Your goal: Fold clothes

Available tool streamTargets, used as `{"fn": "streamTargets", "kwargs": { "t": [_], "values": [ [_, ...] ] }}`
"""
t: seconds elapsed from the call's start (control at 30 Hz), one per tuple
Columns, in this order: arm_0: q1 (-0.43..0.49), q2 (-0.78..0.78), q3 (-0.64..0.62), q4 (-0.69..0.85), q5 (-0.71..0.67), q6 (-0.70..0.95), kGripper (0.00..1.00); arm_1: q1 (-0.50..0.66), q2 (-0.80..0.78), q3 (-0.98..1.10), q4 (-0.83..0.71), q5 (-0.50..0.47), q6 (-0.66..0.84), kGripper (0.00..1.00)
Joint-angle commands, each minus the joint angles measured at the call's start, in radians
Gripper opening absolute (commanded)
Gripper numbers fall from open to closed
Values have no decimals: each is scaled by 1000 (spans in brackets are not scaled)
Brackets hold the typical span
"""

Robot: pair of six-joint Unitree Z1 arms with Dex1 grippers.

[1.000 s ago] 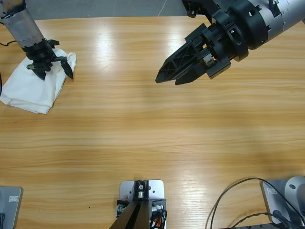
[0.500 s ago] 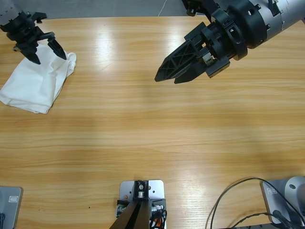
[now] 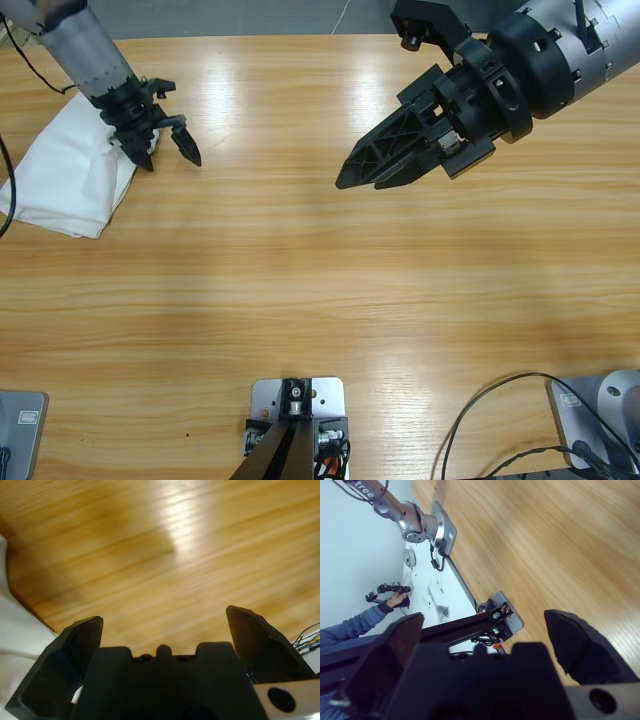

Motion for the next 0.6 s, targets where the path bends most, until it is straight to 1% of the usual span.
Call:
{"fn": "streamTargets", "kwargs": {
  "t": [0.03,0.27,0.4,0.6],
  "values": [
    [45,84,-12,-10,9,-11,964,-8,-13,41,-3,18,-15,1000],
    [99,82,-13,10,92,-9,964,-8,-6,45,-6,18,-17,1000],
    [140,85,-10,20,105,-9,964,-8,-3,42,-6,20,-17,1000],
    [174,80,-10,26,127,-5,959,-8,1,39,-8,20,-17,1000]
  ]
}}
